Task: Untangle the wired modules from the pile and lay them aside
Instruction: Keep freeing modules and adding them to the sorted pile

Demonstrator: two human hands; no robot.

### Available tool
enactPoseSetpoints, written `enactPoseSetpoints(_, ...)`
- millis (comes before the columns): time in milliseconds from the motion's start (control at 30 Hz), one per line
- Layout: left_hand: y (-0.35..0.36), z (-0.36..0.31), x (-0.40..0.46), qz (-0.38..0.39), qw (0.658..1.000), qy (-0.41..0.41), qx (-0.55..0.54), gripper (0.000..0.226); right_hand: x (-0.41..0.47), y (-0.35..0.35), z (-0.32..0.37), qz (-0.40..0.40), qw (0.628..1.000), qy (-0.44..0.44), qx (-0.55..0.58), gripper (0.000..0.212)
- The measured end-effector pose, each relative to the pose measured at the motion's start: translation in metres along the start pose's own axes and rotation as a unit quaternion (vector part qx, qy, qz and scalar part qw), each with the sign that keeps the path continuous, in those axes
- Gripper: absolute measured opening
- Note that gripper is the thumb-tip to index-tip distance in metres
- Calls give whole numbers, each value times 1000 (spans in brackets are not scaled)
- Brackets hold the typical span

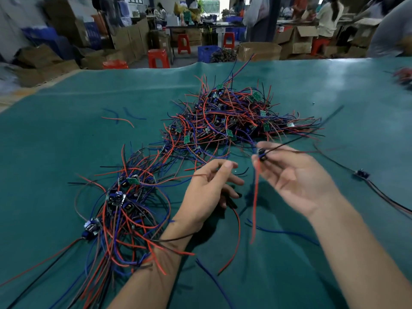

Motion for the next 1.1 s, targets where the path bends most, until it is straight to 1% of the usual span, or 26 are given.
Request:
enactPoseSetpoints(100,3,-3,0,9,1000,2,-20,33,-2,17,-17,1,994,-20,-106,17)
enactPoseSetpoints(167,4,-4,-1,13,1000,6,-16,33,-2,21,-18,-8,993,-30,-110,14)
enactPoseSetpoints(233,2,-2,-1,17,1000,5,-11,21,-1,18,-20,-26,995,-27,-94,12)
enactPoseSetpoints(300,2,-1,-2,22,1000,6,-17,7,0,15,-21,-41,993,-32,-107,11)
enactPoseSetpoints(400,0,0,-1,14,1000,6,-22,15,1,16,-25,-50,989,-34,-134,12)
enactPoseSetpoints(500,0,2,-1,13,1000,-4,-17,18,3,10,-26,-73,990,-29,-116,15)
enactPoseSetpoints(567,1,3,-1,13,1000,-11,-25,19,5,5,-23,-88,986,-42,-133,13)
enactPoseSetpoints(633,0,3,-1,6,999,-13,-28,19,5,7,-21,-85,978,-68,-178,10)
enactPoseSetpoints(700,-3,1,0,-7,1000,-1,-17,18,5,10,-21,-70,977,-76,-188,7)
enactPoseSetpoints(767,-7,0,1,-22,1000,11,-5,18,7,10,-24,-52,984,-67,-157,12)
enactPoseSetpoints(833,-12,0,2,-43,999,17,2,17,8,11,-25,-28,988,-59,-139,24)
enactPoseSetpoints(933,-17,3,3,-62,998,11,-19,17,7,19,-27,3,982,-69,-177,38)
enactPoseSetpoints(1033,-17,3,3,-62,998,11,-25,15,6,19,-31,-12,979,-65,-195,40)
enactPoseSetpoints(1100,-15,3,3,-56,998,9,-23,14,8,16,-33,-35,983,-57,-173,27)
Point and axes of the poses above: each hand's wrist, its own x-axis towards the middle knuckle, its own y-axis out of the palm, z = x × y, the point moved 10 cm from there along x, towards the middle knuckle, and after that the axes turned 14 degrees about -x, right-handed, at the moved point
